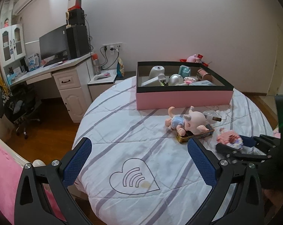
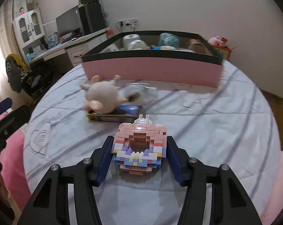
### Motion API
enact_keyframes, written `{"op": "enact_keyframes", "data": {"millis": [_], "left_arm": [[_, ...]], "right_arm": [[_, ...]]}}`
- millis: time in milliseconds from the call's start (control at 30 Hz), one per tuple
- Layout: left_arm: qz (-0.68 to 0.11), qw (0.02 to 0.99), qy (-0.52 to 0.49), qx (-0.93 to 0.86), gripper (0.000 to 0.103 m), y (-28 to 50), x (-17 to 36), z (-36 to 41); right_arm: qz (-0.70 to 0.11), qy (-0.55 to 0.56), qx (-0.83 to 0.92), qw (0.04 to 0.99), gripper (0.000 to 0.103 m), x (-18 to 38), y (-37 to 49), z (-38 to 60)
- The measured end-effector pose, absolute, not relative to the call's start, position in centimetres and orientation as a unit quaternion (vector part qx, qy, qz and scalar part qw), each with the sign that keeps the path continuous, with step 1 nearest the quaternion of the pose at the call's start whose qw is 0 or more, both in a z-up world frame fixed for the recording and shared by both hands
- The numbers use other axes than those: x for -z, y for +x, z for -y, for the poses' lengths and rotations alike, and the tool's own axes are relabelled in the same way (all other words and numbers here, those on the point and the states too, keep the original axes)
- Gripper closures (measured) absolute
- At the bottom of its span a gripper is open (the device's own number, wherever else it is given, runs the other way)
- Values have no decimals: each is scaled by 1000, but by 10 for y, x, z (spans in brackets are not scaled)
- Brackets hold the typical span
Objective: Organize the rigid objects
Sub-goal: 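Grasp the pig-and-doll figure with the left tool while the right tool grasps the block donut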
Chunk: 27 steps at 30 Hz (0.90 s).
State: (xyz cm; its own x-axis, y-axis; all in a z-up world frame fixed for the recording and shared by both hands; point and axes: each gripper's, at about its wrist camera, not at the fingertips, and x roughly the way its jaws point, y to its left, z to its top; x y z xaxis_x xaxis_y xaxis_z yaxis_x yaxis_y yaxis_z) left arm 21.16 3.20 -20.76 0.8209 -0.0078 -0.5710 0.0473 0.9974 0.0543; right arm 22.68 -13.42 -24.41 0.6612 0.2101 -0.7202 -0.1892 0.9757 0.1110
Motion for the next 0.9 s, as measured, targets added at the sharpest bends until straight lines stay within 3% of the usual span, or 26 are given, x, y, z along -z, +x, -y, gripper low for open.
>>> {"op": "enact_keyframes", "data": {"millis": [400,900], "left_arm": [[-330,942,33,58,0,230,217,-3],[-391,918,4,68,0,311,246,29]], "right_arm": [[-388,50,-29,920,47,245,235,213],[-376,40,-35,925,46,251,239,212]]}}
